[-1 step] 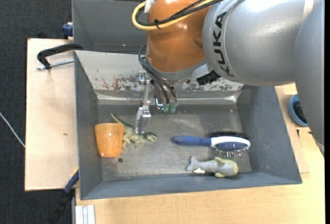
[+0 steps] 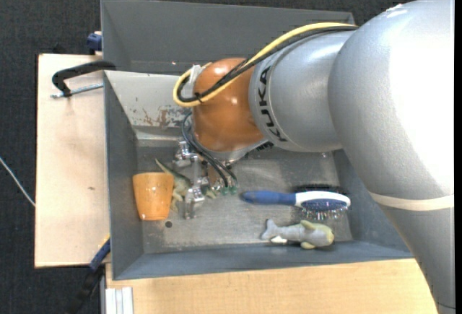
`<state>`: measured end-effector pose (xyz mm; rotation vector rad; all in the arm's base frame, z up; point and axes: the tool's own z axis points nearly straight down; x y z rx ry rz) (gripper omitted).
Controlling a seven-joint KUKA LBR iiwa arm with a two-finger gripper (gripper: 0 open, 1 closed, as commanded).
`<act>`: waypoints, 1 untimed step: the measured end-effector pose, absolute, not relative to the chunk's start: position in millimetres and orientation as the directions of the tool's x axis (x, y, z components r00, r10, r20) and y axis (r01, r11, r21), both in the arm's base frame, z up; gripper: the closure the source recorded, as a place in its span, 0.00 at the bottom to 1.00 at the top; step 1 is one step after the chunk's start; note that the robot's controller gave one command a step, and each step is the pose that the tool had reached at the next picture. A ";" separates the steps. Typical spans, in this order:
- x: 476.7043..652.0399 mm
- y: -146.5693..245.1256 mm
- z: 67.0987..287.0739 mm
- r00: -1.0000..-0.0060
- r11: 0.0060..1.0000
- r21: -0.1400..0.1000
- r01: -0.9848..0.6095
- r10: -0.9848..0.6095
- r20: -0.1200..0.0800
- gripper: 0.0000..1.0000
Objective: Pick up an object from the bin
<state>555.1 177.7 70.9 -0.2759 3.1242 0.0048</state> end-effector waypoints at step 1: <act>556.4 177.4 73.3 -0.985 0.985 0.003 -0.174 -0.174 -0.010 1.00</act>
Offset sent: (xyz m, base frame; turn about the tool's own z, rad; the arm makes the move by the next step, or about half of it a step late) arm 0.0000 0.0000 0.0000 0.0000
